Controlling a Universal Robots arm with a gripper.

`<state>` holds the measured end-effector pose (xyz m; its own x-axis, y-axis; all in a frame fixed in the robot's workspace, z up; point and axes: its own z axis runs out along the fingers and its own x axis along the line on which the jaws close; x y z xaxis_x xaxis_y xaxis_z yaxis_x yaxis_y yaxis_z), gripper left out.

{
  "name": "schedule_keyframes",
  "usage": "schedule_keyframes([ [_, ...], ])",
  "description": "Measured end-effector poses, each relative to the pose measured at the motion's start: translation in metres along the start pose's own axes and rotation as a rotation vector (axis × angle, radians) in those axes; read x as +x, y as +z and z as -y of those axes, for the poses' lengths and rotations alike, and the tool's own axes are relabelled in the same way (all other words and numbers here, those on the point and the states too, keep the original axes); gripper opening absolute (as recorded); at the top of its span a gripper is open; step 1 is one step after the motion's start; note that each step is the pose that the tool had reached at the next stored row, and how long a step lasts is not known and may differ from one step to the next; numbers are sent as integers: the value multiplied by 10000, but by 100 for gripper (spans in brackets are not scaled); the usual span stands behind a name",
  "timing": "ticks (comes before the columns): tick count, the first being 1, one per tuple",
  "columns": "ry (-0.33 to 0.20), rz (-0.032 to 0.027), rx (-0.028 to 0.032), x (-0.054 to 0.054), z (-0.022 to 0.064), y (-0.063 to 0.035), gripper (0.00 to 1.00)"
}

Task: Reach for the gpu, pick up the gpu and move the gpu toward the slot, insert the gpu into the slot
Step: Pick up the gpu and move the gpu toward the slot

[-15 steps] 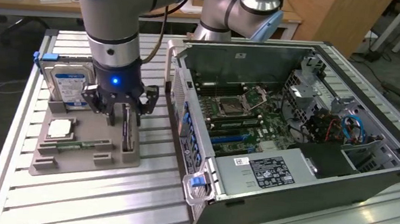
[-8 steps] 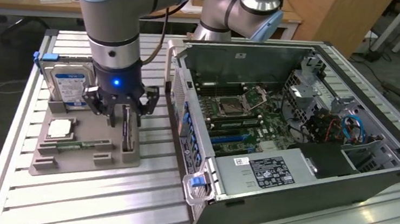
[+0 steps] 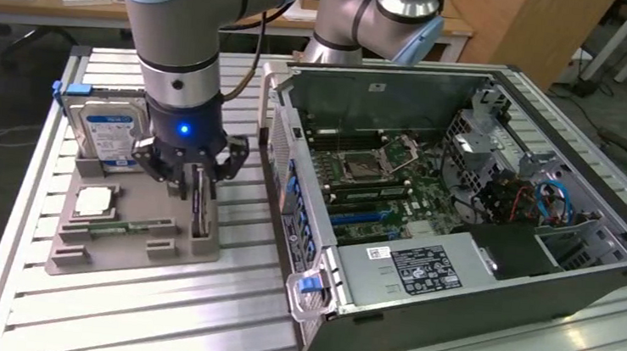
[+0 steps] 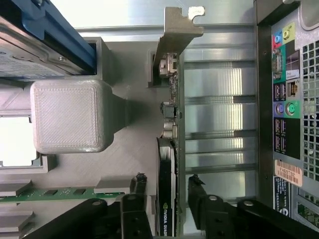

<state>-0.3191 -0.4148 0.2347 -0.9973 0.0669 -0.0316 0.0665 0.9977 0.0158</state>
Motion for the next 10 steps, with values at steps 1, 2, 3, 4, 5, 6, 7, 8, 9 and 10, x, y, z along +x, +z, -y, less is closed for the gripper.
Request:
schedule_keyframes([
  [1, 0, 0, 0, 0, 0, 0, 45],
  [2, 0, 0, 0, 0, 0, 0, 39],
  [3, 0, 0, 0, 0, 0, 0, 33],
  [4, 0, -1, -1, 0, 0, 0, 27],
  [5, 0, -1, 0, 0, 0, 0, 27],
  [6, 0, -1, 0, 0, 0, 0, 26],
  [7, 0, 0, 0, 0, 0, 0, 26],
  [8, 0, 0, 0, 0, 0, 0, 26],
  [9, 0, 0, 0, 0, 0, 0, 26],
  [10, 0, 0, 0, 0, 0, 0, 26],
])
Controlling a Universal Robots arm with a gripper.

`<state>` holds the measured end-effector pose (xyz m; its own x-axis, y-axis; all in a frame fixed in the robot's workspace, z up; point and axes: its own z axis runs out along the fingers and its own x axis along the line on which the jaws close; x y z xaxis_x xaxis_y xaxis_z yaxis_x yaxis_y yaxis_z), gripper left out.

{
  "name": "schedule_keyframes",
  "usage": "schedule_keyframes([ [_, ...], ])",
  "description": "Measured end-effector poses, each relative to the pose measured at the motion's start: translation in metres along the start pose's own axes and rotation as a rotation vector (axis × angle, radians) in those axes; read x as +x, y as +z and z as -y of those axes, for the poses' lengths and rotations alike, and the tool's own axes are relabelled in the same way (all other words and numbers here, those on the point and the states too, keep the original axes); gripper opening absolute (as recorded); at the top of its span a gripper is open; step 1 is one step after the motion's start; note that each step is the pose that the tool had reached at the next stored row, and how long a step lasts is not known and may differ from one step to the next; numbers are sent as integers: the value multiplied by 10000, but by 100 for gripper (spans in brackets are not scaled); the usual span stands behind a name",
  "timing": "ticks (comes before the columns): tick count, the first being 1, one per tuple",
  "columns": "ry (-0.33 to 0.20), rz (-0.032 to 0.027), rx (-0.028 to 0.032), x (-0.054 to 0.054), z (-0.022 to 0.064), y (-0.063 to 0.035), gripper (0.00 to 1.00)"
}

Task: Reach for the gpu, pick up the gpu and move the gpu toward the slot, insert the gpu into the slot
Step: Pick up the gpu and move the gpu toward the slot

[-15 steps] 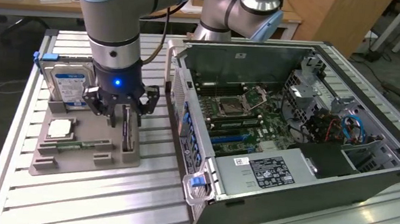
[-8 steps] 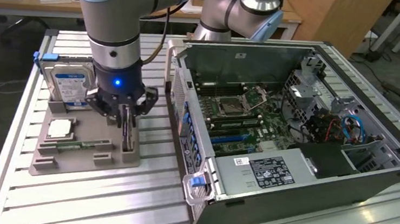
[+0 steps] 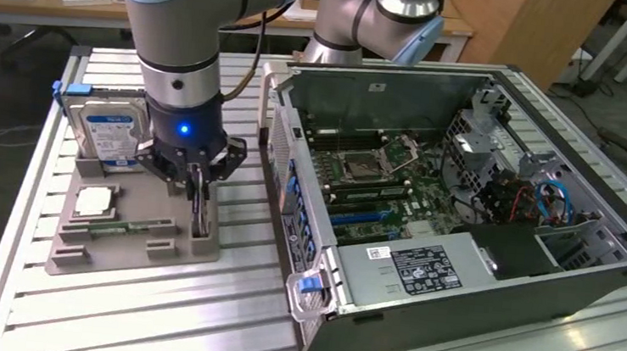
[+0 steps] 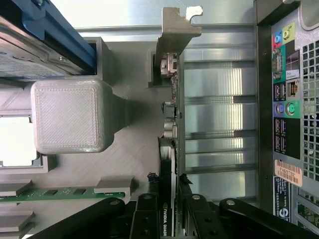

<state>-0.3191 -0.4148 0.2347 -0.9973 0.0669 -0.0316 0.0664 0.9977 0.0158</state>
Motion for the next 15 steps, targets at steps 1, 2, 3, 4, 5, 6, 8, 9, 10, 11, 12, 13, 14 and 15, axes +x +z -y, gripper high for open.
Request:
schedule_keyframes([
  [1, 0, 0, 0, 0, 0, 0, 26],
  [2, 0, 0, 0, 0, 0, 0, 26],
  [3, 1, 0, 0, 0, 0, 0, 26],
  [4, 0, 0, 0, 0, 0, 0, 26],
  [5, 0, 0, 0, 0, 0, 0, 26],
  [6, 0, 0, -1, 0, 0, 0, 26],
  [8, 1, 4, -4, -1, -1, -9, 26],
  [9, 0, 3, -3, -1, -1, -23, 26],
  [10, 1, 1, -1, -1, -1, -47, 26],
  [11, 0, 2, -2, -2, -1, -81, 26],
  [12, 0, 3, -2, -3, -2, -116, 26],
  [13, 1, 2, -2, -4, -2, -141, 26],
  [14, 1, 1, -2, -5, -2, -167, 26],
  [15, 1, 1, -2, -5, -2, -194, 26],
])
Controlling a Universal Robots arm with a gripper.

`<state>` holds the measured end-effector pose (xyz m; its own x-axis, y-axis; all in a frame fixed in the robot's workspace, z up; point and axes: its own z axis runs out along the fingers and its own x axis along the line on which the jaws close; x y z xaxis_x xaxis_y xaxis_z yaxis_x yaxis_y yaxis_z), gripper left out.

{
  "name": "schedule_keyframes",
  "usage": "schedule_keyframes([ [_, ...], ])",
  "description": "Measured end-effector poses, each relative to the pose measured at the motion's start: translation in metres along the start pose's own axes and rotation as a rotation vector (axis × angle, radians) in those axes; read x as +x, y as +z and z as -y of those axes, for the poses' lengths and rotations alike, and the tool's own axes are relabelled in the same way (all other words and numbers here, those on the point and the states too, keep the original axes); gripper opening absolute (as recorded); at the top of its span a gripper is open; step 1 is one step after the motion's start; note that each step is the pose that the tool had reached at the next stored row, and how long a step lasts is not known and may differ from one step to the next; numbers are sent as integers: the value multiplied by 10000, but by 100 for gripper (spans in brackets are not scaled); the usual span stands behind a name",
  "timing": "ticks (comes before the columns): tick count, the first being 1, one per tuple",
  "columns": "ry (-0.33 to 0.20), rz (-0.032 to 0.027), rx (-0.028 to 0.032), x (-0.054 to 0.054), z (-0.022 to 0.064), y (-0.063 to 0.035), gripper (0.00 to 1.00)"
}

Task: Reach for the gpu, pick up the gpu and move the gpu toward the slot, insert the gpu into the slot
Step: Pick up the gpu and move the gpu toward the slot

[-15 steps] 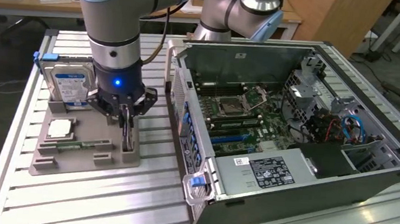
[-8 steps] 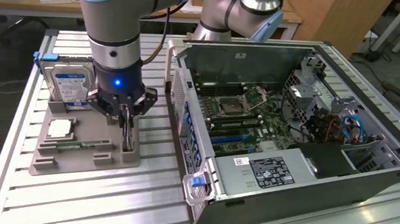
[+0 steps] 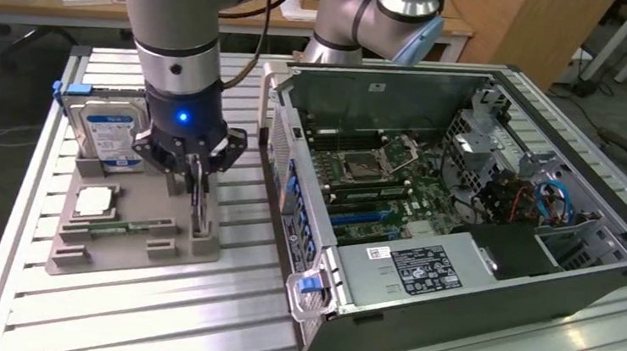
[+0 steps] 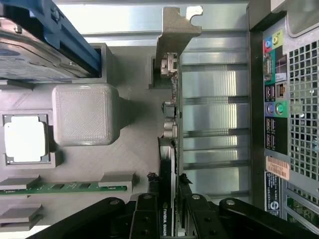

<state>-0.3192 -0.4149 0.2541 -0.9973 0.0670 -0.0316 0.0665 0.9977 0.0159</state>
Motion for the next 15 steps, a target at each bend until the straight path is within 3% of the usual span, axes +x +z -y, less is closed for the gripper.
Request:
schedule_keyframes([
  [11, -1, 0, -2, -10, -5, -309, 26],
  [15, 0, 0, -1, -16, -7, -477, 26],
])
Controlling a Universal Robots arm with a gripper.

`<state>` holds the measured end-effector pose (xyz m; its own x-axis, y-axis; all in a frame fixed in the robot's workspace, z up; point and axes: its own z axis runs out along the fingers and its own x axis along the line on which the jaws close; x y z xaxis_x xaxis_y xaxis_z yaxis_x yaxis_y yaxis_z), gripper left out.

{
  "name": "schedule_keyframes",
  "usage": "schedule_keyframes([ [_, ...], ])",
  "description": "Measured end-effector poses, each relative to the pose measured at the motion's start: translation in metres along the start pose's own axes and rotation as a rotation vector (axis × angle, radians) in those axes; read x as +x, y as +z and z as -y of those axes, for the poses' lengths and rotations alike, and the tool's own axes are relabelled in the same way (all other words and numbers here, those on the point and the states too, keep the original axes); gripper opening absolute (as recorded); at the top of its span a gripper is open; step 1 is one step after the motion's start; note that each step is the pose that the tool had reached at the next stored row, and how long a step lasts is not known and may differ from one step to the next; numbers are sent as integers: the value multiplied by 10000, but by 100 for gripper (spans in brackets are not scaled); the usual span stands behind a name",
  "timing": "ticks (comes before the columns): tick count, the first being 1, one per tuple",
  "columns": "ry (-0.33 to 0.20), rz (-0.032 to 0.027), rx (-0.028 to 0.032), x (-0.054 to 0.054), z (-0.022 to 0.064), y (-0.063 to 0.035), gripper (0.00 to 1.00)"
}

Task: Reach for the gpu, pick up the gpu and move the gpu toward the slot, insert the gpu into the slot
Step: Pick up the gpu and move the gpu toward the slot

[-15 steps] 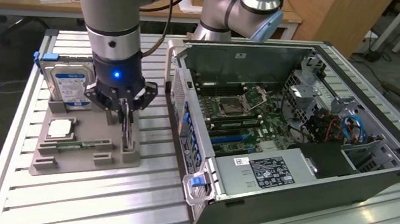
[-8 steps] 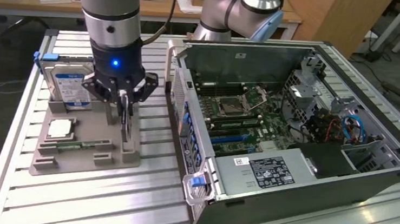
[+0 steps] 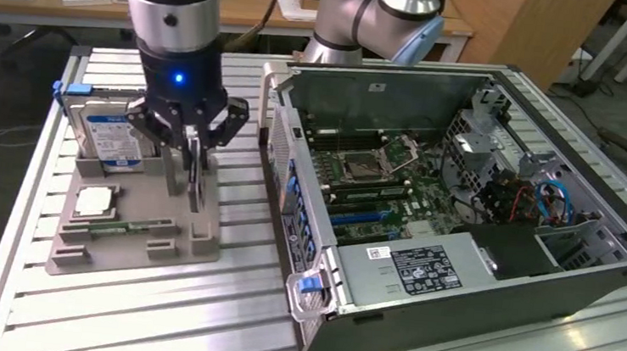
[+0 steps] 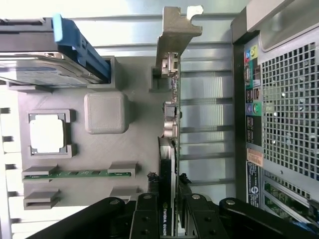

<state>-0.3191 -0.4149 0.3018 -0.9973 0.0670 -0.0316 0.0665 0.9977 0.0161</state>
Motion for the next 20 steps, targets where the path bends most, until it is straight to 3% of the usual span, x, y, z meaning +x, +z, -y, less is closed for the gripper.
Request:
schedule_keyframes([
  [20, 0, 0, 0, -29, -14, -907, 26],
])
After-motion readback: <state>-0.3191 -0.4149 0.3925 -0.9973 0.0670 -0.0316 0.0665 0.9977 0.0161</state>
